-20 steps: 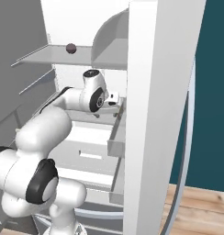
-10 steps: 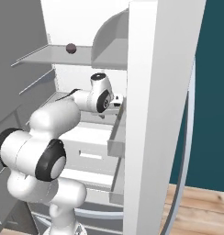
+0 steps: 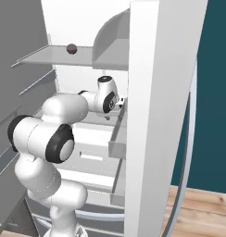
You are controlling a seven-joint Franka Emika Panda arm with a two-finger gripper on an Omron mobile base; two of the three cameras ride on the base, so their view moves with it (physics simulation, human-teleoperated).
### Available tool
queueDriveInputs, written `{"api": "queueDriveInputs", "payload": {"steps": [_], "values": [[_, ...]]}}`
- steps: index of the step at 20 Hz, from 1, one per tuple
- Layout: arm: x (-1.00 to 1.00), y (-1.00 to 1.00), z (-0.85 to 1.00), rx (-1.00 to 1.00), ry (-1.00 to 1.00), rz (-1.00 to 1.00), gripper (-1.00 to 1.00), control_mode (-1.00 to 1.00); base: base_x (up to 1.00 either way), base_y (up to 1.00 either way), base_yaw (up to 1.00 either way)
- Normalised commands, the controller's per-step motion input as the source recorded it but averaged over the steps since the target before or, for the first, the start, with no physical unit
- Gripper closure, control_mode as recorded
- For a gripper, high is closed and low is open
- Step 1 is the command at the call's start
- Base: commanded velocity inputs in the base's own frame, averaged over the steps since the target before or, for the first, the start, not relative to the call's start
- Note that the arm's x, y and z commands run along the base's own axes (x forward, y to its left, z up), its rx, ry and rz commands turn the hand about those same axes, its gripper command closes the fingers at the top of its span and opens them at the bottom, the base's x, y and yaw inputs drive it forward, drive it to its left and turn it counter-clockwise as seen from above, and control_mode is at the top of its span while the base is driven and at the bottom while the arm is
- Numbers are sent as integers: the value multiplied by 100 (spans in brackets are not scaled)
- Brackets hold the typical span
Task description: Gather the eggplant and broccoli from the fridge and place them on a tray on the dining counter. Then gather the chicken drumsticks from the fridge and place them on the other tray.
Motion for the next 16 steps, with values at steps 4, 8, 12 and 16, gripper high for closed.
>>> {"api": "queueDriveInputs", "payload": {"steps": [4, 8, 12, 16], "values": [[31, -8, -19, 0, 1, 0, -100, -100, 0, 0, 0], [33, -3, -20, 0, 2, 0, -100, -100, 0, 0, 0], [33, -3, -18, 0, 2, 0, -100, -100, 0, 0, 0], [33, -2, -17, 0, 1, 0, -100, -100, 0, 0, 0]]}}
